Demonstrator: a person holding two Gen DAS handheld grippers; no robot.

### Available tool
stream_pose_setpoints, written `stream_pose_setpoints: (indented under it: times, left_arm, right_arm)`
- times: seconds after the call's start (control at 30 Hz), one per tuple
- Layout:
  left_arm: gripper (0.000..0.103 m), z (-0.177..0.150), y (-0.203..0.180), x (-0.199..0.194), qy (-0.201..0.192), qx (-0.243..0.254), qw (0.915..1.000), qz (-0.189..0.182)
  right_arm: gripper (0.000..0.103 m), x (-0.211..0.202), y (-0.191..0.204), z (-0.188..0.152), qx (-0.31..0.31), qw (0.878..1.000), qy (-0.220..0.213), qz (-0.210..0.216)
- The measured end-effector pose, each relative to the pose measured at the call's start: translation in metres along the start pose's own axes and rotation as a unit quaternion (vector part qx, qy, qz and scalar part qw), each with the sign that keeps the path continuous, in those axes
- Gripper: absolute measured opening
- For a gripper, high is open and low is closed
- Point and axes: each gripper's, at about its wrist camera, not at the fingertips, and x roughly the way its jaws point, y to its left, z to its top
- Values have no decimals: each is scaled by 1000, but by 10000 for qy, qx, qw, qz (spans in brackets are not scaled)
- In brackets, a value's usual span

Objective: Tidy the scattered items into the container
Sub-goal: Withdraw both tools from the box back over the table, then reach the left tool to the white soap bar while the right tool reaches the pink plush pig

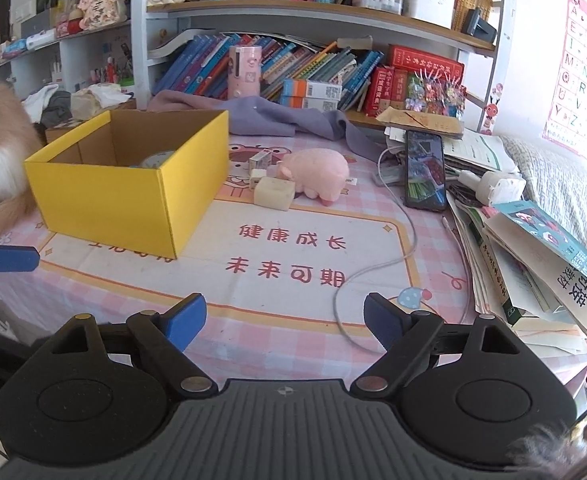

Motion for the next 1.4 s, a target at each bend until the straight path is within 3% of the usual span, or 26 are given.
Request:
stream_pose_setpoints:
  times: [0.33,0.73,1.03,1.4]
  left_arm:
    - [96,30,-24,31,-288,325,9990,-49]
    - [95,77,-48,94,-140,279,9995,-33]
    - [94,106,-55,141,122,54,9983,571]
    - [89,132,-53,198,433,-515,9904,1209]
  right_arm:
    - [86,27,-35,23,118,9999,-109,54]
    - [86,81,-90,63,51,9997,-19,224]
    - [86,130,-121,95,-88,9975,115,692]
    - [86,204,-139,140,-353,9880,475,1429]
